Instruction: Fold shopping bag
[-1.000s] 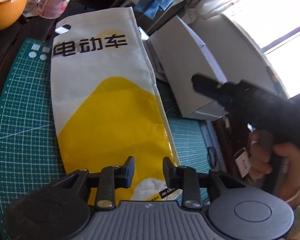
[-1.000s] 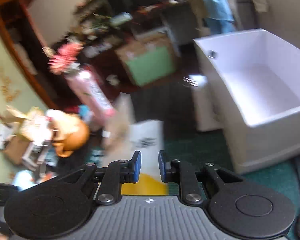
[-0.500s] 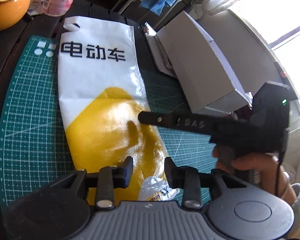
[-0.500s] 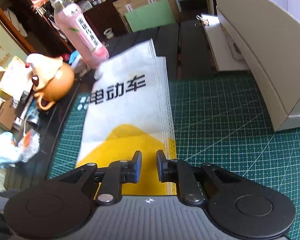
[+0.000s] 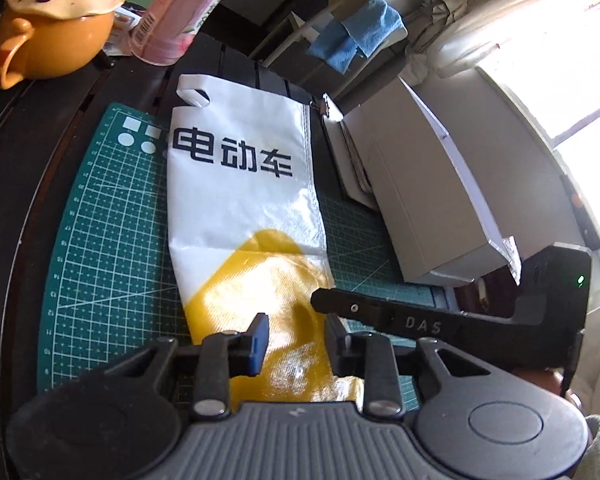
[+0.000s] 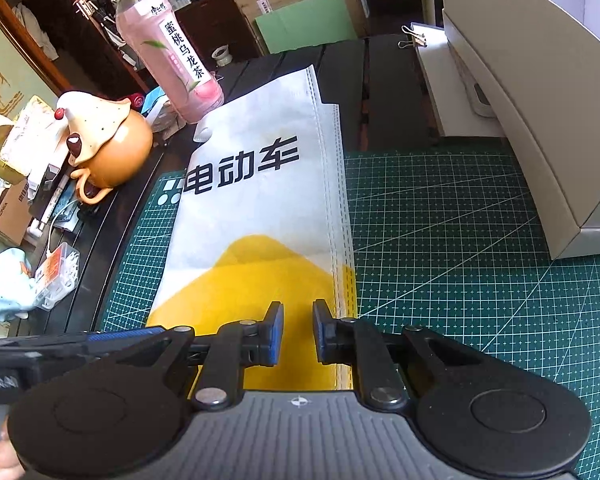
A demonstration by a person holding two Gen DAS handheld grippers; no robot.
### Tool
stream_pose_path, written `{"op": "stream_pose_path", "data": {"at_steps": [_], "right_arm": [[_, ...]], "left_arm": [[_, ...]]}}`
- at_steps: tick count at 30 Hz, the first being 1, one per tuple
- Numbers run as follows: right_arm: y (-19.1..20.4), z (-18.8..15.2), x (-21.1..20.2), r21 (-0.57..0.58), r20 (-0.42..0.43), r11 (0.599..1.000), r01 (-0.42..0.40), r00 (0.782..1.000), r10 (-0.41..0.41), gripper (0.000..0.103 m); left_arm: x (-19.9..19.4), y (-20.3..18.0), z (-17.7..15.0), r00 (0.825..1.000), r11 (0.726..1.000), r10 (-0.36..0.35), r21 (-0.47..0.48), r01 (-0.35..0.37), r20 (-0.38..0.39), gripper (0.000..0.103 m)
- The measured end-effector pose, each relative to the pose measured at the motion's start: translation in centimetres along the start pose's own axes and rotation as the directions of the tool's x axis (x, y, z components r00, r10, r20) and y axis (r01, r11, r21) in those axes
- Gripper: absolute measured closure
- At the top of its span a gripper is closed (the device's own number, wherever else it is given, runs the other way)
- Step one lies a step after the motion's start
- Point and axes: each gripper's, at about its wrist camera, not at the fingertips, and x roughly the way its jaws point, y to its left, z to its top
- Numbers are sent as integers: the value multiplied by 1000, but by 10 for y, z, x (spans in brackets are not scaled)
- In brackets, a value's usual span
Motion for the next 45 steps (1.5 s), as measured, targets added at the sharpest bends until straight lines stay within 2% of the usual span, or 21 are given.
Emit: {"op": "stream_pose_path", "data": {"at_steps": [3,7,9,11,18,25,29,34,37,41,45], "right_arm": [[-2,1,-2,19,-10,1000,-16,1000,16,87],[-14,5,-19,96,25,991,-90,996,88,83],[-26,7,-32,153,65,977,-146,988,137,58],[-34,5,-34,180,64,969,-171,985,162,50],[-51,-7,-26,251,-1,945,-210,976,218,51],[-68,-19,-19,322,-62,915,-243,959,276,55],[-74,-19,-15,337,-93,899,-280,940,328,56],[-70,-19,-12,326,-92,899,-294,936,339,56],[-67,-21,-3,360,-87,869,-340,915,395,56],[-60,-24,11,406,-85,822,-398,880,468,56],[-58,-23,11,398,-84,834,-381,891,447,55]], "left_arm": [[7,5,-4,999,1000,21,-16,-21,-36,79],[9,10,-4,999,999,21,-35,-23,-47,82],[10,13,-3,999,999,15,-44,-17,-49,82],[10,15,-2,999,998,6,-55,-9,-51,82],[9,15,-3,999,999,4,-45,-6,-50,82],[9,21,-1,998,997,-24,-80,19,-56,83],[10,22,-1,998,996,-14,-84,9,-58,89],[15,36,1,996,984,-48,-174,35,-73,95],[18,43,1,995,975,-69,-216,51,-78,99],[19,40,2,995,978,-63,-201,46,-77,99],[20,39,2,995,979,-63,-200,47,-77,99]]}}
